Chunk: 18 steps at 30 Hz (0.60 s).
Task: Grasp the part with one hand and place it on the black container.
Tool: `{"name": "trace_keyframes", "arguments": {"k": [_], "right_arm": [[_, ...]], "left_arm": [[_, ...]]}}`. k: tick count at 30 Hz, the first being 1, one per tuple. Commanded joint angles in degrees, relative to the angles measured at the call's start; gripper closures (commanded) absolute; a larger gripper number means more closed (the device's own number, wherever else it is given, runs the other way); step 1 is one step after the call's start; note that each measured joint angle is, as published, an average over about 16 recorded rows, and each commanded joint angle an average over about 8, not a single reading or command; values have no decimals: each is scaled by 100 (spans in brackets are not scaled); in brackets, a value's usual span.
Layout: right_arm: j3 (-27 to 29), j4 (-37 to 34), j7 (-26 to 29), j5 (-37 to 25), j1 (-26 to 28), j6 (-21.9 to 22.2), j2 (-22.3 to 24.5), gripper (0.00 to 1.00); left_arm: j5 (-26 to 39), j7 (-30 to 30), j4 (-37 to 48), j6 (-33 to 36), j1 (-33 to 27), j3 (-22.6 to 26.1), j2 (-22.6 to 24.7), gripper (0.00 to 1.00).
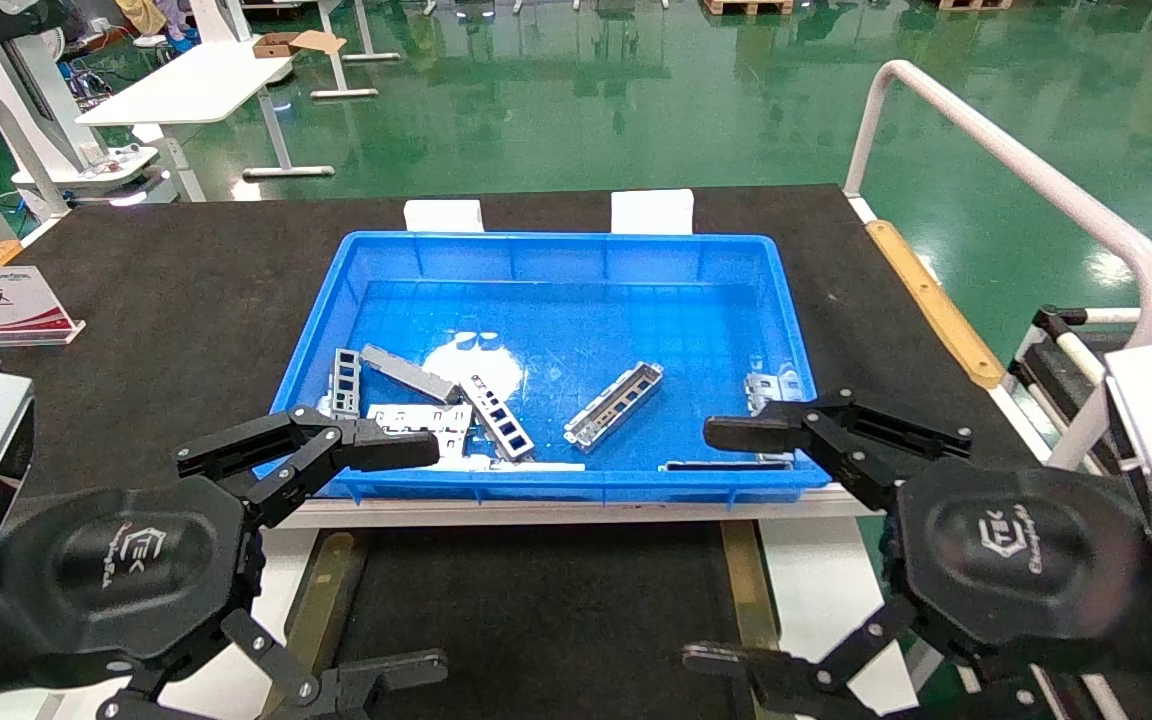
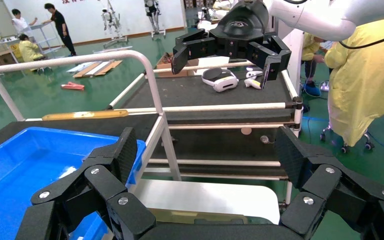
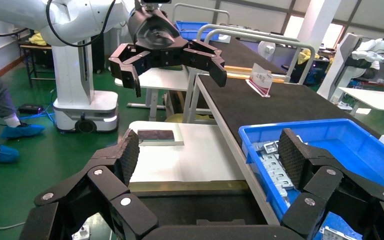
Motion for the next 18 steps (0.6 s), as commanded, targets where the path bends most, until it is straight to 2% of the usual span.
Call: {"name": "trace_keyframes", "arguments": {"k": [1,18], "right_arm": [[0,0,0,0,0,0,0,0],[0,0,0,0,0,0,0,0]], "left_arm": [[0,0,0,0,0,0,0,0],[0,0,0,0,0,0,0,0]]}}
